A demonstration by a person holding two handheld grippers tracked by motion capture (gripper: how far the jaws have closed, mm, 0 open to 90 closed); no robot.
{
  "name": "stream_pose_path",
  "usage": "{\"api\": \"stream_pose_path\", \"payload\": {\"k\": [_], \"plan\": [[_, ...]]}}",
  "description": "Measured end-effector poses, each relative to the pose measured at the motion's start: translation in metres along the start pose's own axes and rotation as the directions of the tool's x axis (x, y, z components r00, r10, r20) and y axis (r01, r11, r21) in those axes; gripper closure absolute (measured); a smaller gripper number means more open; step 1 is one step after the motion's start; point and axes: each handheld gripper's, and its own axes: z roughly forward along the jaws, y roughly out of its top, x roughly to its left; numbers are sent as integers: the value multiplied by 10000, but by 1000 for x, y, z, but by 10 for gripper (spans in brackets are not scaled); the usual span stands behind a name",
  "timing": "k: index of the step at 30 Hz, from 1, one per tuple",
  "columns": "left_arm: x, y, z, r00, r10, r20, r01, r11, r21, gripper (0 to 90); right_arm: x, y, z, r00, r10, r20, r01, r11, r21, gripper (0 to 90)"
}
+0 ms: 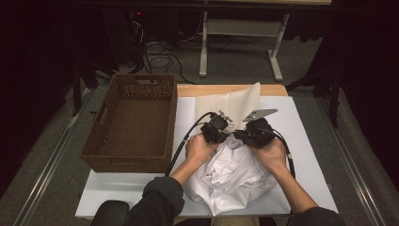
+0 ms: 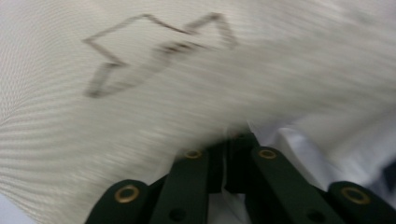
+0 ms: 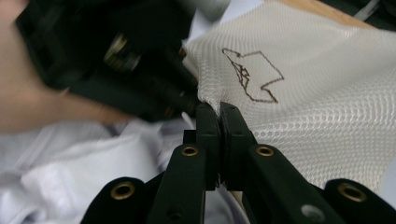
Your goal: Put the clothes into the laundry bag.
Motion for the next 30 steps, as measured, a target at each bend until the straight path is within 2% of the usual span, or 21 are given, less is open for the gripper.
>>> {"api": "stream_pose_path", "payload": {"k": [2,4,7,13,16,19,22,24,26,27,28,30], "plan": [[-3,-1,-2,9991,365,-194,-364,9993,21,850,-1,-3,0,10000,42,29,-43,9999,165,889],[-7,-1,-9,9960,730,-514,-727,9973,91,765,-3,-4,0,9999,153,59,-154,9997,167,889],[-9,-3,-25,9919,950,-848,-946,9955,78,655,-4,-4,1,9998,92,198,-96,9997,218,889],[1,-11,-51,9878,655,-1411,-611,9975,356,494,-4,-4,5,9995,91,298,-100,9995,306,889],[8,-15,-53,9893,362,-1415,-277,9977,621,449,-5,-3,5,9995,87,311,-97,9995,313,889],[12,-19,-50,9894,78,-1453,83,9940,1095,424,-6,-3,5,9993,37,363,-49,9994,340,889],[14,-20,-46,9901,-127,-1397,341,9878,1520,423,-7,-2,4,9991,86,405,-101,9993,374,889],[19,-21,-38,9934,-493,-1032,697,9764,2046,435,-7,-2,4,9991,116,420,-132,9992,381,888],[22,-23,-33,9935,-818,-786,968,9726,2114,468,-7,-2,4,9992,93,401,-109,9991,410,888],[24,-24,-32,9939,-946,-571,1046,9716,2122,525,-7,-2,5,9992,85,397,-100,9992,382,888],[23,-26,-31,9940,-979,-482,1056,9741,2000,611,-7,-2,5,9992,125,374,-139,9992,376,889],[17,-27,-32,9984,-451,-330,497,9864,1566,792,-8,-1,6,9992,190,341,-202,9991,363,888]]}}
